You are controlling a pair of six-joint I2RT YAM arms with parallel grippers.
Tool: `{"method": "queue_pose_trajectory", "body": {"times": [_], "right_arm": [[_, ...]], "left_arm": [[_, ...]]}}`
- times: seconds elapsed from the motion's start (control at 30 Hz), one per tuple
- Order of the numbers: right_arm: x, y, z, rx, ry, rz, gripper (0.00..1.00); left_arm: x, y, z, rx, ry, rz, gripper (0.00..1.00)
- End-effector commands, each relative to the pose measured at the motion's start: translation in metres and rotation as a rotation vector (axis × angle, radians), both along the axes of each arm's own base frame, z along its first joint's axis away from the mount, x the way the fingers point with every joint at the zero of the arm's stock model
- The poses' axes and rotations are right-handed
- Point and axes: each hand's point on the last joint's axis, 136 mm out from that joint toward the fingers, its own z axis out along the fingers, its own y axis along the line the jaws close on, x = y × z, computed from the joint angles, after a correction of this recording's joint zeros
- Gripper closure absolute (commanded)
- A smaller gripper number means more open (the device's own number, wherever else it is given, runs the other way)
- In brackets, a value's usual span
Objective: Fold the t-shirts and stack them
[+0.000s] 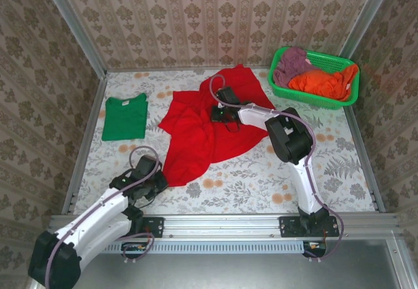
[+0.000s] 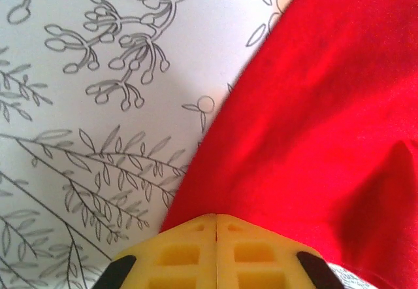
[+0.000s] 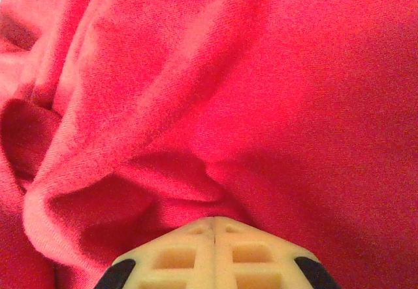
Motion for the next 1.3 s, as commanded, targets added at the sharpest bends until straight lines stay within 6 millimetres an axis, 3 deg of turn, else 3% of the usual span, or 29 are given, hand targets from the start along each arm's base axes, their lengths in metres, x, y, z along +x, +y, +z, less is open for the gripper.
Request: {"method": "queue_pose_trajectory", "body": {"times": [0.0,0.13,0.27,0.33,0.43,0.6,0.77,0.9,1.27], "right_arm": [[-0.003,0.012,0.010,0.062,0.009,0.049,0.86],[-0.010,0.022,0.054,0.154,-0.080,0.122,0.61],[-0.024,0.013,0.086,0.159,-0.169,0.145,0.41],[-0.032,0.004,0.096,0.150,-0.197,0.149,0.38],[-0.044,-0.012,0.107,0.132,-0.225,0.140,0.35],[-0.062,-0.046,0.113,0.087,-0.228,0.093,0.33],[-0.073,-0.077,0.106,0.045,-0.214,0.037,0.33],[-0.077,-0.094,0.104,0.033,-0.211,0.001,0.33],[-0.071,-0.111,0.101,0.029,-0.203,-0.056,0.33]], "left_arm": [[0.004,-0.002,0.020,-0.002,-0.026,-0.017,0.79],[0.041,0.001,0.053,0.071,-0.105,-0.104,0.53],[0.090,0.007,0.074,0.154,-0.210,-0.229,0.40],[0.114,0.008,0.083,0.199,-0.260,-0.308,0.37],[0.144,0.006,0.081,0.252,-0.270,-0.424,0.36],[0.180,-0.005,0.065,0.294,-0.234,-0.567,0.43],[0.189,-0.022,0.048,0.291,-0.161,-0.633,0.49],[0.180,-0.029,0.029,0.325,-0.082,-0.670,0.52],[0.151,-0.024,-0.008,0.368,0.080,-0.648,0.53]]}}
